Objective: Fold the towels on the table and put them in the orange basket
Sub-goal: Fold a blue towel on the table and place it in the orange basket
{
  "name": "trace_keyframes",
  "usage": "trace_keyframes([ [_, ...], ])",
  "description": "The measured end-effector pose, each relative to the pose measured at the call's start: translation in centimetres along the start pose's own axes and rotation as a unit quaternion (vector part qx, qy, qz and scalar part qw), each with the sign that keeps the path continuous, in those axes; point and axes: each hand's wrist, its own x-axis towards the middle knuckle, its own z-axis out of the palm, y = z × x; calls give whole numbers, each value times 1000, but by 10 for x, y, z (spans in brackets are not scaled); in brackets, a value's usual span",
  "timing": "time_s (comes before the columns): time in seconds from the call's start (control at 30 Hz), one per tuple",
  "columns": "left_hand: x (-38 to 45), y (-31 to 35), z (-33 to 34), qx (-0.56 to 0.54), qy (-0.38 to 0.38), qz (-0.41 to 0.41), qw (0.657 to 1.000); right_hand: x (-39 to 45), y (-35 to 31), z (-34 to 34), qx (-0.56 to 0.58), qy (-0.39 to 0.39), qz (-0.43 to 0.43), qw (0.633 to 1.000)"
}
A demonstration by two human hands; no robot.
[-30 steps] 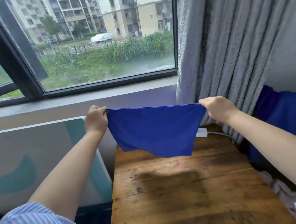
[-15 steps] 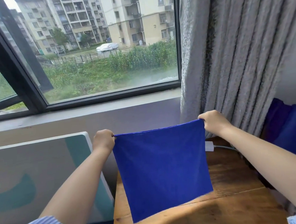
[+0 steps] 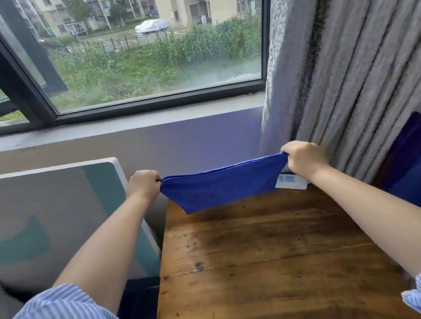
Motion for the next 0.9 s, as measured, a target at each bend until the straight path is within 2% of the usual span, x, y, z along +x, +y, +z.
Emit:
trace_keyframes([
  [0.1, -31, -12, 26, 77, -167, 50, 982, -47, -1, 33, -19, -98, -21, 995],
  [0.23, -79, -17, 67, 171, -300, 85, 935, -114, -3, 76, -49, -251, -62, 965],
  [0.33, -120, -16, 104, 208, -392, 107, 890, -164, -6, 100, -101, -370, -96, 919],
  [0.43, -158, -16, 135, 259, -473, 159, 827, -207, -9, 118, -138, -474, -119, 861],
  [0.53, -187, -19, 161, 290, -511, 202, 783, -239, -8, 129, -162, -530, -156, 817],
  [0.6, -204, -25, 179, 294, -520, 226, 770, -257, -8, 136, -171, -536, -178, 807],
  [0.83, -244, -39, 217, 257, -497, 242, 792, -291, -10, 149, -194, -559, -220, 776],
  [0.9, -252, -38, 222, 258, -513, 234, 784, -296, -11, 153, -201, -583, -223, 755],
])
